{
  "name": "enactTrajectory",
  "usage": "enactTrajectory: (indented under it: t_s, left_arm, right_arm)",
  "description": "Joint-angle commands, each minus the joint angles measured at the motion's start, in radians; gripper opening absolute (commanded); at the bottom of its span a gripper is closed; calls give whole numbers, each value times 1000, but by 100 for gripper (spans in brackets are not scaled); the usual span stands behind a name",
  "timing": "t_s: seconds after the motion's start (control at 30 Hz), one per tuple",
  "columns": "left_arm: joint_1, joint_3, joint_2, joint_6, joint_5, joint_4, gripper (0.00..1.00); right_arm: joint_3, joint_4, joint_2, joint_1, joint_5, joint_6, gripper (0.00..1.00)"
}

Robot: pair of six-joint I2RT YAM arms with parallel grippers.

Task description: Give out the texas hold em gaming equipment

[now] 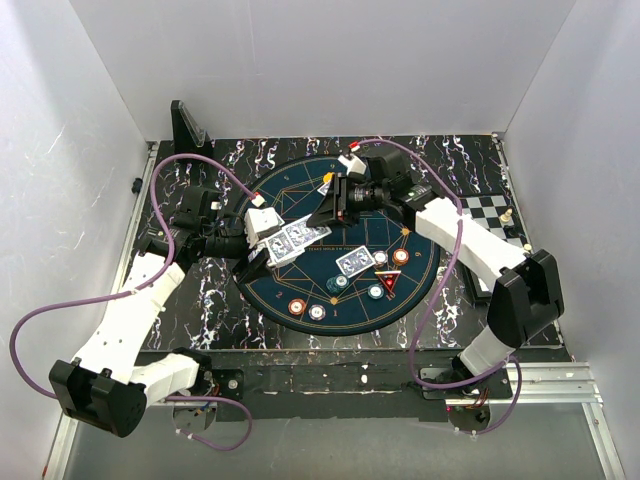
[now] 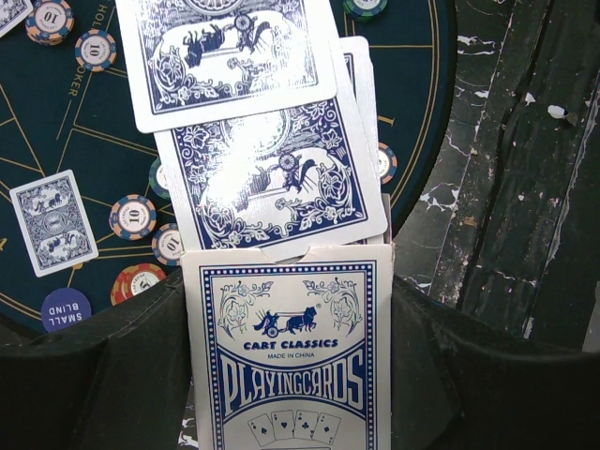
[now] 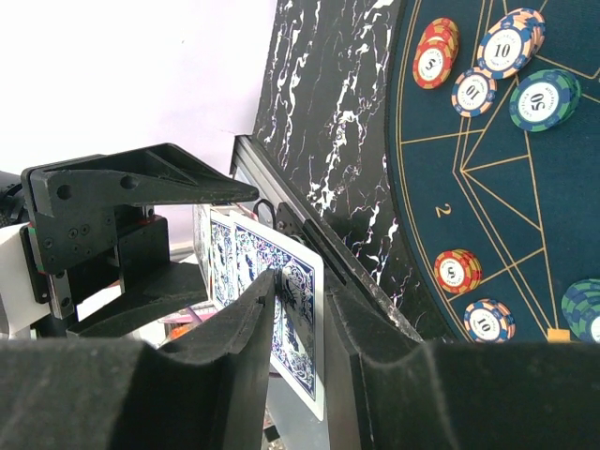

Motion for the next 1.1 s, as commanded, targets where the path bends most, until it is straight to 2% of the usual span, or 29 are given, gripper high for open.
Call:
enactTrajectory:
  t_s: [0.0, 0.77, 0.97, 1.07]
  left_arm:
    - [-2, 36, -35, -3, 21, 19, 4]
    - [-2, 31, -40, -11, 21, 24, 3]
    - [-2, 16, -40, -32, 30, 28, 3]
    - [-4, 12, -43, -36, 29, 32, 3]
  right_arm:
    - [2, -26, -57, -15, 3, -25, 33]
    - [25, -53, -97, -56, -27, -51, 20]
    - [104, -106, -74, -75, -54, -84, 8]
    - [99, -76, -77, -82, -88, -63, 1]
